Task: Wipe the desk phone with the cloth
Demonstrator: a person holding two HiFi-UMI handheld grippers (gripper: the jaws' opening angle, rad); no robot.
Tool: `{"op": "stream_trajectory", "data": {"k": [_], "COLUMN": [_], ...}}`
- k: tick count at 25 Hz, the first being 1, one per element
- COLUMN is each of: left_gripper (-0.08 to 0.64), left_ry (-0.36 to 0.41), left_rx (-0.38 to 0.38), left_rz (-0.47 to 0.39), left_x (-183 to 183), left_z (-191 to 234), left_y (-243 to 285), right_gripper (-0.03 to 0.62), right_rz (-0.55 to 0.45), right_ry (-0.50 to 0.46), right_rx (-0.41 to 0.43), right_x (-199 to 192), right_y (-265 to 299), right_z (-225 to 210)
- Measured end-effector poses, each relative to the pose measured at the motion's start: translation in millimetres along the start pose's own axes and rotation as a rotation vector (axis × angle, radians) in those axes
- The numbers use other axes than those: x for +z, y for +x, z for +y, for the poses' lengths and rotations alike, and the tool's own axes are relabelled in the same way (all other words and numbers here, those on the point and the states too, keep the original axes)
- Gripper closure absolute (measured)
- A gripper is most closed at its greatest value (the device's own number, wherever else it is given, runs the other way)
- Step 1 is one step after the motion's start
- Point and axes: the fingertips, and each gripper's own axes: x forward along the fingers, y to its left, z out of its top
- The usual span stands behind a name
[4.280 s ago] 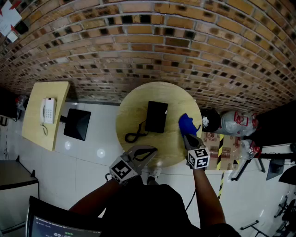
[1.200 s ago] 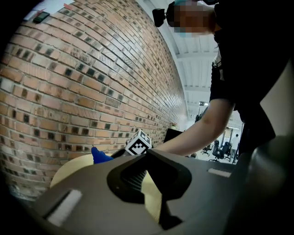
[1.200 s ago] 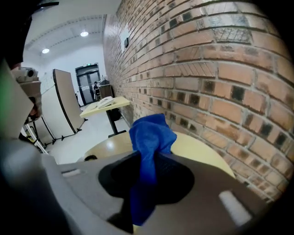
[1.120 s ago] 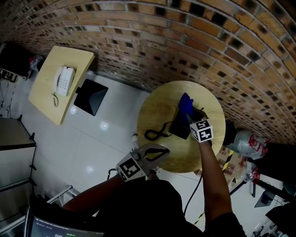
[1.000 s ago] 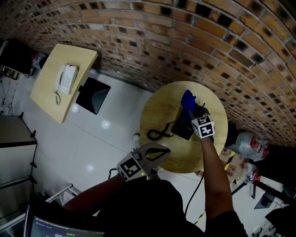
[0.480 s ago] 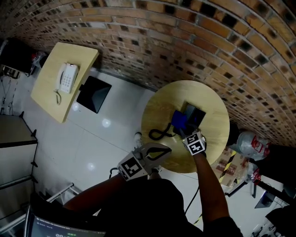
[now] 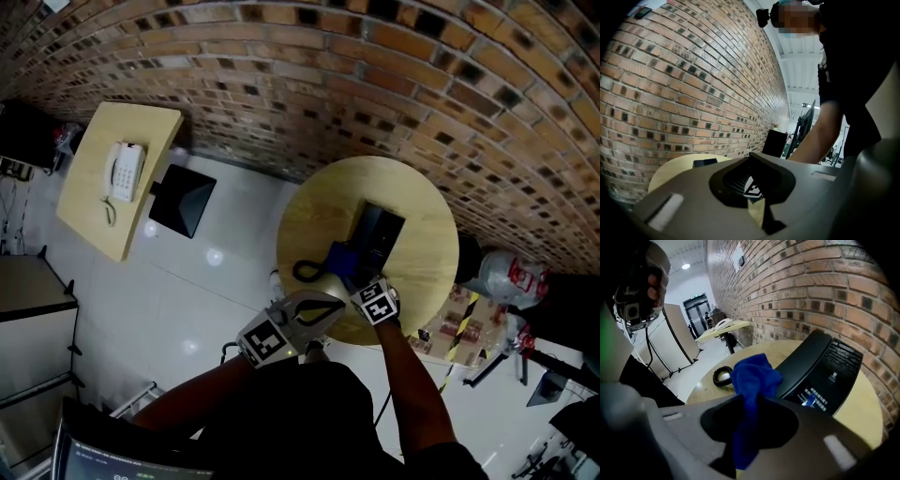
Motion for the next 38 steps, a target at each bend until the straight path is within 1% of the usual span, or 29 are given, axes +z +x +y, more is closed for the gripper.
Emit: {"op": "stream_trajectory", "data": {"k": [3, 5, 7, 12, 15, 18, 20, 24, 25, 27, 29, 31, 34, 36, 38], "left_gripper": [0.571, 0.572, 0.571, 0.572, 0.571, 0.571, 0.571, 0.571, 0.571, 0.571, 0.572, 0.571, 0.571, 0.571, 0.571], "left_ry": [0.004, 0.003, 0.004, 0.018, 0.010, 0.005, 0.003, 0.013, 0.014, 0.011, 0.007, 0.006, 0.016, 0.023, 0.025], "left_rx": [-0.011, -0.019, -0.032, -0.076, -0.089, -0.101, -0.105, -0.113, -0.115, -0.118, -0.122, -0.125, -0.125, -0.123, -0.116], "left_rz": [0.000, 0.004, 0.013, 0.031, 0.044, 0.062, 0.068, 0.070, 0.072, 0.076, 0.078, 0.076, 0.075, 0.069, 0.060], "left_x": [0.1, -0.5, -1.1, -3.8, -8.1, -12.4, -14.0, -15.3, -15.9, -16.4, -15.8, -14.4, -12.6, -9.9, -5.3], "left_z": [-4.2, -7.5, -12.8, -25.4, -29.9, -33.4, -34.9, -37.0, -37.9, -40.4, -43.1, -45.1, -46.2, -47.3, -47.6], "left_y": [3.5, 6.2, 11.0, 25.9, 32.3, 37.1, 40.3, 46.9, 48.1, 50.3, 53.0, 54.9, 54.0, 52.0, 49.9], "right_gripper": [0.508, 0.508, 0.508, 0.508, 0.508, 0.508, 0.508, 0.505, 0.497, 0.457, 0.433, 0.388, 0.369, 0.368, 0.368], "right_rz": [-0.044, -0.076, -0.091, -0.072, -0.005, 0.064, 0.075, 0.021, 0.009, -0.004, 0.000, 0.011, 0.023, -0.007, -0.084], "right_ry": [0.004, 0.027, 0.066, 0.174, 0.239, 0.309, 0.355, 0.470, 0.499, 0.539, 0.542, 0.533, 0.502, 0.451, 0.409], "right_rx": [-0.031, -0.079, -0.140, -0.302, -0.369, -0.382, -0.374, -0.349, -0.343, -0.330, -0.328, -0.334, -0.338, -0.365, -0.394], "right_x": [11.5, 14.5, 5.9, -48.8, -95.3, -137.5, -155.0, -164.7, -167.2, -171.5, -174.1, -176.5, -174.9, -160.9, -134.8], "right_y": [-15.1, -31.5, -50.9, -99.8, -118.7, -123.8, -124.4, -122.7, -122.0, -122.0, -124.0, -125.9, -129.1, -139.8, -157.4], "right_z": [-11.8, -30.1, -56.3, -131.4, -159.8, -170.8, -173.5, -182.4, -185.1, -189.8, -194.2, -198.3, -200.7, -202.6, -204.7]}}
